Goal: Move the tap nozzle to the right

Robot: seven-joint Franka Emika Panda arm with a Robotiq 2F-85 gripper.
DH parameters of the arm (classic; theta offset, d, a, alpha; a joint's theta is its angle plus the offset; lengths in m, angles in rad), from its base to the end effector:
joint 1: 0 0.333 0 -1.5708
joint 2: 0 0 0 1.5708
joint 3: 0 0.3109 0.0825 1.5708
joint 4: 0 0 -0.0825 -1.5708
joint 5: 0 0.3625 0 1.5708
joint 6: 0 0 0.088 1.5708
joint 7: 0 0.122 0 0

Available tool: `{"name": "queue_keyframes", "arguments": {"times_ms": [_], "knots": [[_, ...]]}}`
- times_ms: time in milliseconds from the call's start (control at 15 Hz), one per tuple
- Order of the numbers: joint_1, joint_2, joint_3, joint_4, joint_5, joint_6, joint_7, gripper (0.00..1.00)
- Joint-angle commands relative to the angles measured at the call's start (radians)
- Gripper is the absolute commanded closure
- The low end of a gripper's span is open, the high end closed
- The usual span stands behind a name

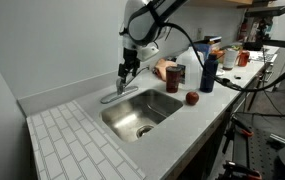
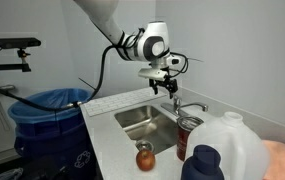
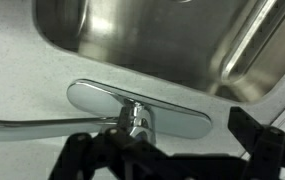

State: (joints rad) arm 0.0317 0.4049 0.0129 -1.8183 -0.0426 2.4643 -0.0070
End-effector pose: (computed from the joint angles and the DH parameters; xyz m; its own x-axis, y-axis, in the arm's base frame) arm 0.6504 0.0280 0.3343 0.9678 0.0812 0.2382 0.0761 -0.9966 0.0304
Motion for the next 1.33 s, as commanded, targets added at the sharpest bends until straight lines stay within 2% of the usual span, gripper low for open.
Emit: {"name": "queue_keyframes", "arguments": {"times_ms": [0, 533, 800, 1267], "knots": [[-0.007, -0.018, 0.020, -0.011, 0.004, 0.026, -0.059, 0.00], [0.012, -0.004, -0.058, 0.018, -0.102, -0.073, 0.041, 0.00], [0.008, -0.020, -0.061, 0.014, -0.121, 0.008, 0.028, 0.00], [0.016, -0.028, -0.017, 0.007, -0.106, 0.121, -0.006, 0.00]]}}
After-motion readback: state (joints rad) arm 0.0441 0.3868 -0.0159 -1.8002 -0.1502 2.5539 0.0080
